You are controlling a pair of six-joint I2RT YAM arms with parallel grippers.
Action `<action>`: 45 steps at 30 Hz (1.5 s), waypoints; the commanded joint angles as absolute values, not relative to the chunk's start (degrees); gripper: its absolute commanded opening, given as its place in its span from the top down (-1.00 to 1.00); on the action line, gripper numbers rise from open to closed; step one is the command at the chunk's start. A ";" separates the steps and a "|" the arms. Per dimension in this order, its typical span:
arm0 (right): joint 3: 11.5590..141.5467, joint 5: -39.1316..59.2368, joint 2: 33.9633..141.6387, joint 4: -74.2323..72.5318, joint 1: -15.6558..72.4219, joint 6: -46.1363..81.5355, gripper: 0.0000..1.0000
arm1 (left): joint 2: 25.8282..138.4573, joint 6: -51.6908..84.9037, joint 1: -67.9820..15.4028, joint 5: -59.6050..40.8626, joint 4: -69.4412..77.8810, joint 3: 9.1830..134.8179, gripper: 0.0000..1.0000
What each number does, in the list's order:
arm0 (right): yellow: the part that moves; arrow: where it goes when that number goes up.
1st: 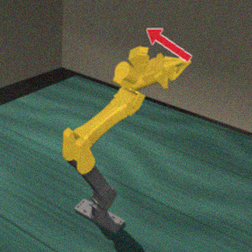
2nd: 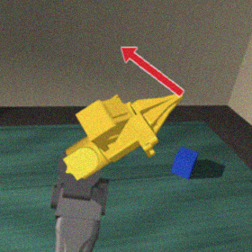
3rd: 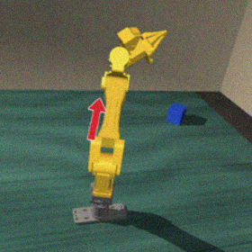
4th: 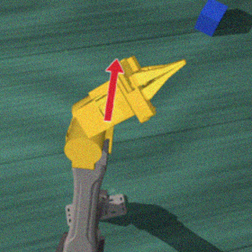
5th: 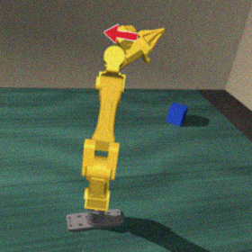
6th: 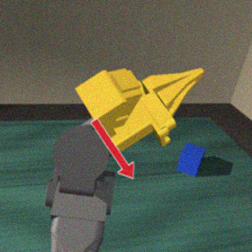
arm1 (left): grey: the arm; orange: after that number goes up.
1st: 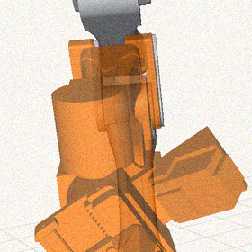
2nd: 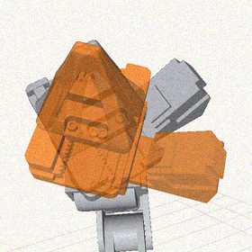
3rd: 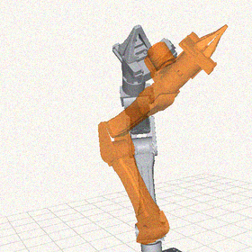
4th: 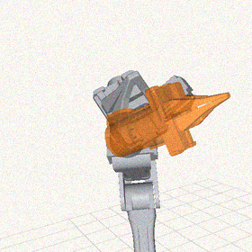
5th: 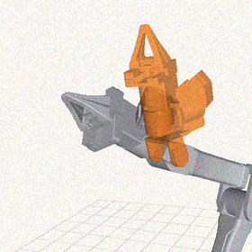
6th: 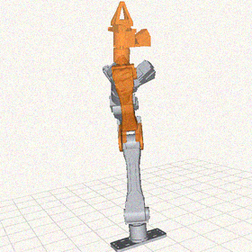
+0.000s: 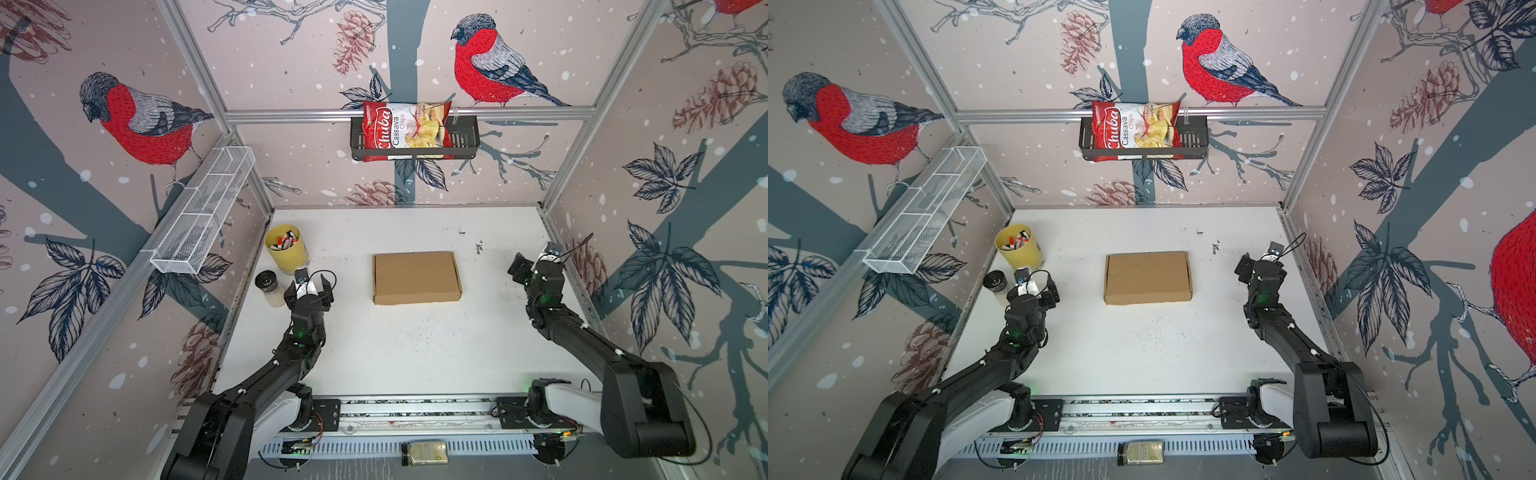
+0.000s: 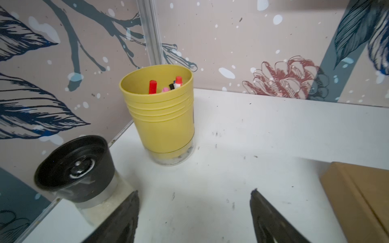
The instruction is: Fold the paper box
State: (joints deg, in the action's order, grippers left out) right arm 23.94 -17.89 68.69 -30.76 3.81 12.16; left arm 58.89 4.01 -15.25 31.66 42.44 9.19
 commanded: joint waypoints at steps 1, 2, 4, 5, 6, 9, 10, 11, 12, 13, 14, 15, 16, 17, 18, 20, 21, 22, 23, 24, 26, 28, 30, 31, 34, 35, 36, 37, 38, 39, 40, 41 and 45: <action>19.98 -17.72 70.31 -45.13 2.86 8.48 -0.74 | 61.46 0.49 -14.06 31.99 55.67 6.32 -0.65; 18.65 -16.54 71.42 -48.16 2.24 8.69 -0.74 | 63.25 -0.03 -13.24 29.62 61.02 4.64 -0.66; 17.93 -13.77 74.53 -52.13 1.19 6.84 -0.74 | 67.74 -0.89 -11.65 26.71 71.67 2.29 -0.69; 17.93 -12.08 75.68 -53.68 0.70 6.05 -0.74 | 70.55 -1.38 -10.82 24.98 76.65 1.68 -0.71; 18.63 -9.80 76.47 -52.90 0.06 5.96 -0.74 | 73.05 -1.92 -10.36 24.05 80.42 1.58 -0.72; 18.28 -6.39 79.20 -55.00 -0.61 5.46 -0.78 | 81.45 -5.20 -10.15 22.91 92.16 2.07 -0.76; 16.56 -5.15 80.47 -58.80 -0.55 4.92 -0.80 | 83.71 -4.88 -10.02 23.01 91.08 3.08 -0.78; 15.00 -4.62 82.20 -62.57 -0.35 4.46 -0.84 | 85.62 -5.03 -10.02 22.86 90.26 4.18 -0.78; 13.79 -5.78 83.77 -66.03 0.32 4.04 -0.87 | 87.71 -5.45 -10.02 22.58 92.54 4.20 -0.79; 12.88 -6.73 85.33 -68.93 0.86 3.72 -0.88 | 90.11 -5.56 -10.02 22.16 95.65 3.84 -0.78; 12.49 -7.55 86.68 -71.69 1.13 3.36 -1.00 | 92.12 -5.32 -10.01 22.47 96.98 4.00 -0.79; 12.32 -7.85 86.97 -72.34 1.23 3.38 -0.99 | 93.78 -5.88 -10.13 24.30 99.17 4.37 -0.83; 12.94 -7.99 86.50 -70.43 1.15 3.69 -0.99 | 93.08 -5.33 -10.41 25.41 97.68 4.66 -0.90; 13.92 -8.10 85.77 -67.24 1.06 4.17 -0.99 | 91.76 -4.36 -10.16 25.56 93.37 5.68 -0.91; 13.45 -7.97 86.20 -68.84 0.93 4.11 -0.99 | 91.38 -3.71 -9.87 26.34 90.65 7.08 -0.92; 13.66 -8.09 85.86 -67.83 1.05 4.12 -0.99 | 91.42 -2.29 -9.40 28.98 85.88 9.70 -0.93; 13.48 -8.09 86.06 -68.60 1.08 4.11 -0.99 | 90.81 -1.33 -8.90 28.49 82.90 10.65 -0.96; 13.43 -8.17 86.11 -68.80 1.06 4.07 -0.99 | 90.80 -0.98 -8.46 28.12 82.19 11.06 -0.96; 13.53 -8.09 85.86 -68.14 1.06 4.10 -0.99 | 90.94 -0.86 -8.09 27.78 82.13 11.23 -0.96; 13.49 -8.09 86.04 -68.47 1.05 4.09 -0.99 | 90.67 -0.59 -8.00 27.69 81.30 11.41 -0.96; 13.53 -8.10 85.95 -68.25 1.05 4.13 -0.99 | 90.79 -0.53 -7.82 27.47 81.32 11.47 -0.96; 13.56 -8.09 85.96 -68.28 1.10 4.13 -0.99 | 90.68 -0.51 -7.82 27.43 81.13 11.43 -0.96; 13.54 -8.11 85.96 -68.32 1.05 4.13 -0.99 | 90.65 -0.53 -7.79 27.42 81.23 11.42 -0.96; 13.56 -8.10 85.95 -68.40 1.05 4.13 -0.99 | 90.66 -0.53 -7.78 27.44 81.28 11.42 -0.96; 13.54 -8.12 85.96 -68.28 1.06 4.13 -0.99 | 90.70 -0.53 -7.82 27.42 81.29 11.43 -0.96; 13.54 -8.11 85.96 -68.38 1.05 4.13 -0.99 | 90.68 -0.52 -7.77 27.43 81.30 11.43 -0.96; 13.54 -8.09 85.96 -68.30 1.05 4.13 -0.99 | 90.67 -0.53 -7.82 27.42 81.33 11.41 -0.96; 13.54 -8.11 85.96 -68.29 1.03 4.13 -0.99 | 90.70 -0.53 -7.80 27.45 81.30 11.42 -0.96; 13.58 -8.10 85.94 -68.28 1.06 4.13 -0.99 | 90.67 -0.51 -7.75 27.49 81.30 11.46 -0.96; 13.54 -8.12 85.96 -68.30 1.05 4.13 -0.99 | 90.70 -0.52 -7.77 27.44 81.30 11.43 -0.96; 13.54 -8.09 85.96 -68.25 1.01 4.13 -0.99 | 90.69 -0.53 -7.79 27.47 81.30 11.38 -0.96; 13.58 -8.10 85.96 -68.29 1.05 4.13 -0.99 | 90.65 -0.51 -7.81 27.49 81.28 11.42 -0.96; 13.54 -8.10 85.96 -68.29 1.10 4.13 -0.99 | 90.67 -0.53 -7.79 27.42 81.30 11.43 -0.96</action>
